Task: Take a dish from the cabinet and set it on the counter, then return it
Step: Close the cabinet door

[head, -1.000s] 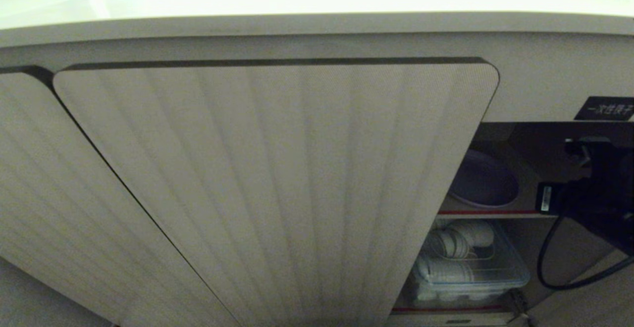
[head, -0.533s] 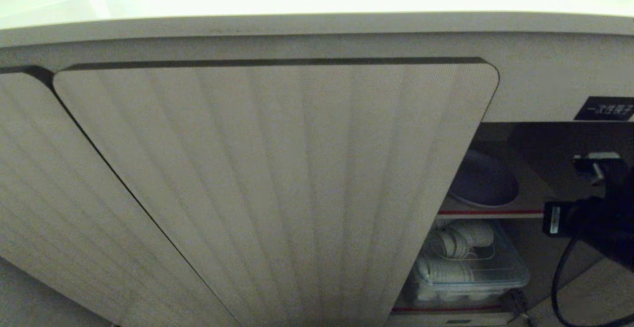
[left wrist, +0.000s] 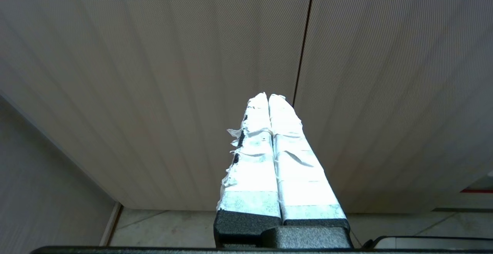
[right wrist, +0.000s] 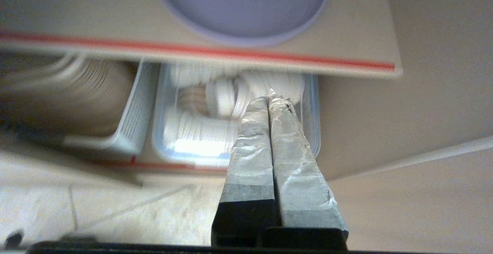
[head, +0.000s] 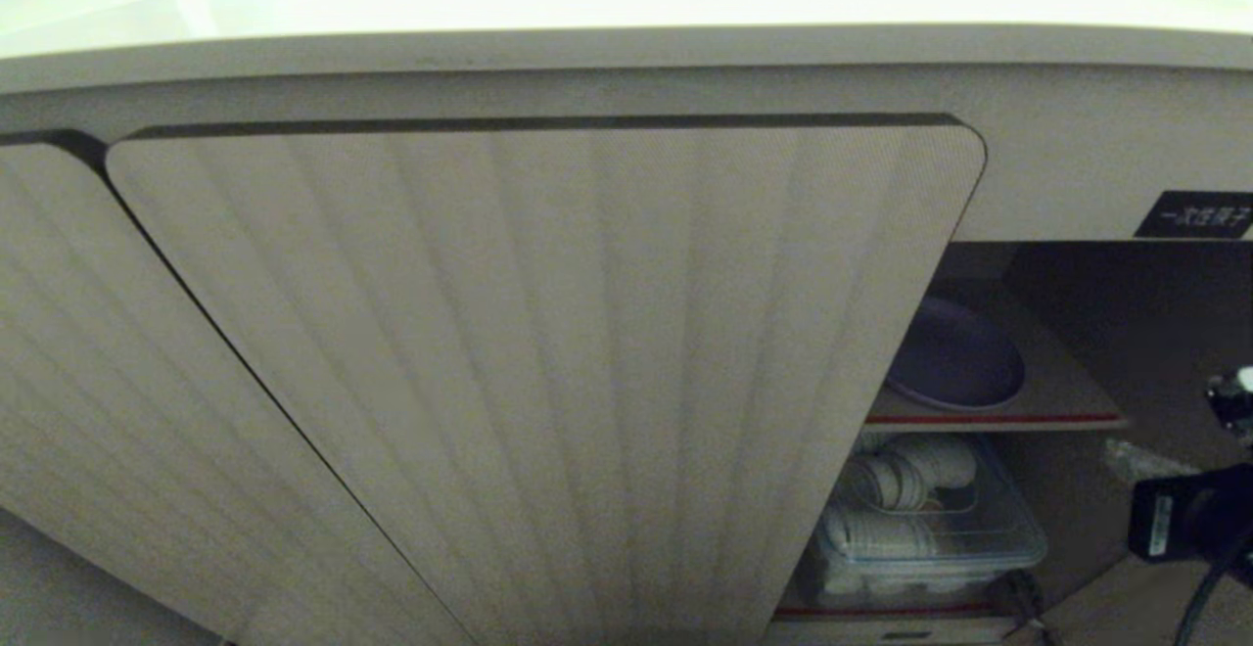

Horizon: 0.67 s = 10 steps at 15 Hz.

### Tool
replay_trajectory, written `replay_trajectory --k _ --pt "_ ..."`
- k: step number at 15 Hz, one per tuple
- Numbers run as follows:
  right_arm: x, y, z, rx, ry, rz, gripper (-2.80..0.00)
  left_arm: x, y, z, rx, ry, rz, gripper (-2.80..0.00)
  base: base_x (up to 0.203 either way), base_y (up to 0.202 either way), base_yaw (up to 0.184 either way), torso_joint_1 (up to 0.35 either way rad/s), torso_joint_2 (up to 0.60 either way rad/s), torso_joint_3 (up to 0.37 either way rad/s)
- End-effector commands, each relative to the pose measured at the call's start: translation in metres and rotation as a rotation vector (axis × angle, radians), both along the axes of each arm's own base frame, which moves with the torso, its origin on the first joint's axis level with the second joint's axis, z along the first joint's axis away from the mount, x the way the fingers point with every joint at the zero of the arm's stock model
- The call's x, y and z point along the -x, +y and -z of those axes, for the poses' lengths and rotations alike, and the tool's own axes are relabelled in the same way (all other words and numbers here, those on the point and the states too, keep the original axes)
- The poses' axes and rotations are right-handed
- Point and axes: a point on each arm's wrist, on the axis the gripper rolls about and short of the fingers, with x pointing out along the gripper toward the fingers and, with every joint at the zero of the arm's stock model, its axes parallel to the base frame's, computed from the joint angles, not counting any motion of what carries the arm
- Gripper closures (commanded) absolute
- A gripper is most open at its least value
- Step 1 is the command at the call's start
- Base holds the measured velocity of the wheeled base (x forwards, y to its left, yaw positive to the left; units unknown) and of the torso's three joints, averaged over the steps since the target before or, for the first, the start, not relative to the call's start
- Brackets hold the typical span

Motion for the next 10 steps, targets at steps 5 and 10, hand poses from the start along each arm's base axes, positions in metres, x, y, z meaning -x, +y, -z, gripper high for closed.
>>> replay_trajectory --k 5,10 --pt "0.069 -0.001 0.002 -0.014 -0.063 -0.053 0.00 0.000 0.000 0.000 0.000 -0.001 0.000 0.00 0.000 0.000 0.000 0.000 0.00 0.000" --pt "0.111 -0.001 0.021 -0.007 -0.054 -0.090 0.00 0.000 0.000 0.000 0.000 -0.001 0.000 0.00 0.000 0.000 0.000 0.000 0.00 0.000"
